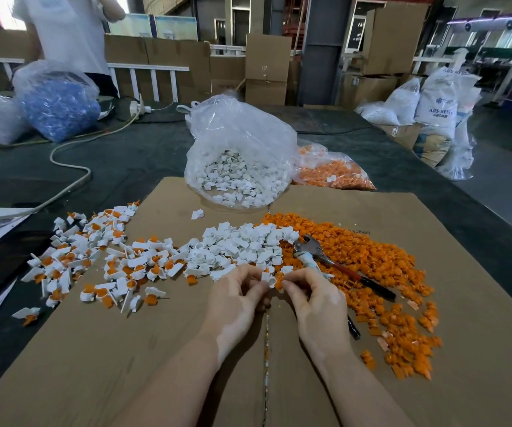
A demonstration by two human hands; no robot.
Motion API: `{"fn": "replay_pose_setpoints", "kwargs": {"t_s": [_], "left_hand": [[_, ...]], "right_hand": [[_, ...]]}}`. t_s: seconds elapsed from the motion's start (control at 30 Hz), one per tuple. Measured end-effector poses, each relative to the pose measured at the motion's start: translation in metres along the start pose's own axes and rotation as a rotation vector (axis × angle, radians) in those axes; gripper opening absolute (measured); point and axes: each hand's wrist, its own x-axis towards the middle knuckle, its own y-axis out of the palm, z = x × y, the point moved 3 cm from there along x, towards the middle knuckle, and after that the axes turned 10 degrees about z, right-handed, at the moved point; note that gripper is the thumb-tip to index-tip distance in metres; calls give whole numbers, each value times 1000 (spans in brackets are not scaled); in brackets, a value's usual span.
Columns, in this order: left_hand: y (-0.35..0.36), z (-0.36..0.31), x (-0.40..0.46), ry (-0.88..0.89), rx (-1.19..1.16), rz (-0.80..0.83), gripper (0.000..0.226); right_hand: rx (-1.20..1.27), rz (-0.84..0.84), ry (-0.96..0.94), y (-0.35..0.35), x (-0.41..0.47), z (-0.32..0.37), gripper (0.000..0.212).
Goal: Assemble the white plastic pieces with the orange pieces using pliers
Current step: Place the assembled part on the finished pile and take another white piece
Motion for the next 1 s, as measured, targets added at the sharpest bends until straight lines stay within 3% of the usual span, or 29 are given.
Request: {"fn": "replay_pose_setpoints", "kwargs": {"t_s": [0.3, 0.43, 0.5, 1.0], "left_hand": [[4, 0, -1, -13, -125, 67, 13], [4, 1, 0, -44, -219, 79, 14], [4, 1, 0, -46, -241, 71, 16], [4, -1, -4, 7, -140, 57, 15]], "right_hand": [[39, -5, -15, 0, -1, 5, 29], [-174, 17, 6, 2, -2, 3, 6], [-252, 23, -34, 5, -3, 5, 10], [-225, 94, -54, 7, -1, 5, 14]]}}
